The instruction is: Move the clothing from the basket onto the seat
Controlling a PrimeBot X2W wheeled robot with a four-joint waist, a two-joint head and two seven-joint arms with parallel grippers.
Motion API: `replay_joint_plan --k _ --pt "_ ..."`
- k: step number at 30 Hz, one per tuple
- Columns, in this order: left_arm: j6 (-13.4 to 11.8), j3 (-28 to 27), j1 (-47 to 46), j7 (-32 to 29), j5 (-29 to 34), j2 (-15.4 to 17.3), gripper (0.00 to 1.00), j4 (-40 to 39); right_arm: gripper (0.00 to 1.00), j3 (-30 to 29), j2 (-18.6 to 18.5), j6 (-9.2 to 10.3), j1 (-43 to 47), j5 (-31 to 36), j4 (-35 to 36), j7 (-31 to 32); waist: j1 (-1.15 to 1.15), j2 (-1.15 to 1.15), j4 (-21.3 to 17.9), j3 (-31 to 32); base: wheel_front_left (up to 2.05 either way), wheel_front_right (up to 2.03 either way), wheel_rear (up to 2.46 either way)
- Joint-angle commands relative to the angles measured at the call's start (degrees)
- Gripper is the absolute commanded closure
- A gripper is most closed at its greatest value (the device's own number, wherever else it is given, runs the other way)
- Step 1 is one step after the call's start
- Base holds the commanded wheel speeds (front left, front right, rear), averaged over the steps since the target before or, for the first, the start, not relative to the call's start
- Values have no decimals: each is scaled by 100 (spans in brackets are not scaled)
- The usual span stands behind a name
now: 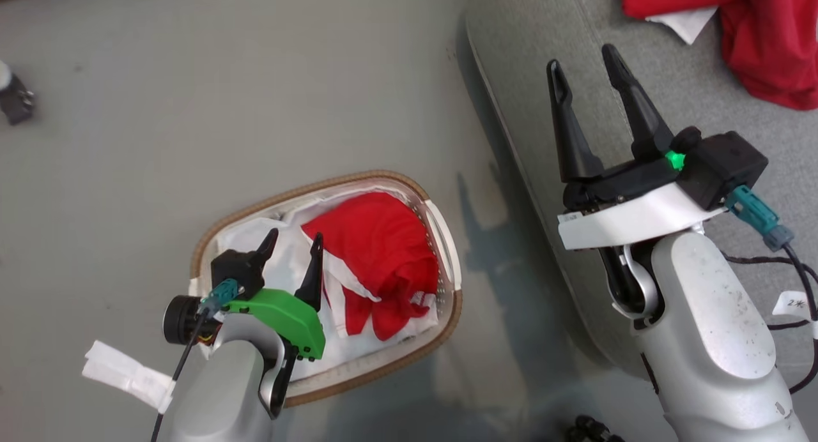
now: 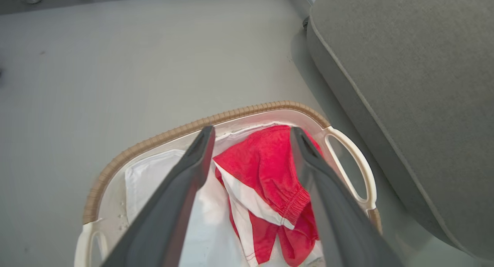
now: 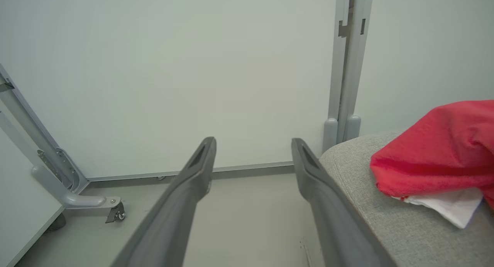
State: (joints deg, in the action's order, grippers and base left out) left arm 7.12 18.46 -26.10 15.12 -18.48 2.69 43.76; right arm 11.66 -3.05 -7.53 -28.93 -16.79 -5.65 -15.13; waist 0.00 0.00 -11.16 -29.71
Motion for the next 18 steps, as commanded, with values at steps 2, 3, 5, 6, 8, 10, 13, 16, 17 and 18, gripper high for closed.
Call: replay_joint_plan --k 2,3,5,6,8,10,13,16,17,18 --pt "28 97 -273 5 -55 42 0 249 0 39 6 8 -148 -68 124 -1 0 0 -488 -680 0 0 0" --pt "28 133 -334 6 -68 41 0 348 0 49 8 8 -171 -85 165 -1 0 0 -518 -741 0 0 0" --pt "36 241 -464 5 -109 41 0 570 0 59 9 8 -219 -71 235 -1 0 0 -581 -872 0 0 0" --pt "39 310 -570 5 -117 41 0 677 0 55 10 8 -254 -77 279 -1 0 0 -616 -970 0 0 0" --pt "39 409 -684 5 -168 42 0 837 0 47 12 8 -291 -81 334 -1 0 0 -653 -1098 0 0 0" --pt "41 545 -779 5 -230 39 0 959 0 43 11 8 -326 -100 377 -1 0 0 -687 -1216 0 0 0" --pt "42 741 -936 5 -360 41 0 1118 0 39 13 8 -385 -122 456 -2 0 0 -716 -1384 0 0 0" --pt "43 924 -1079 5 -467 41 0 1227 0 24 12 8 -420 -131 522 -1 0 0 -715 -1530 0 0 0" --pt "43 952 -1114 5 -478 42 0 1247 0 23 12 8 -434 -132 540 -1 0 0 -714 -1563 0 0 0" --pt "43 1013 -1185 5 -499 42 0 1292 0 21 12 8 -469 -136 569 -1 0 0 -713 -1628 0 0 0"
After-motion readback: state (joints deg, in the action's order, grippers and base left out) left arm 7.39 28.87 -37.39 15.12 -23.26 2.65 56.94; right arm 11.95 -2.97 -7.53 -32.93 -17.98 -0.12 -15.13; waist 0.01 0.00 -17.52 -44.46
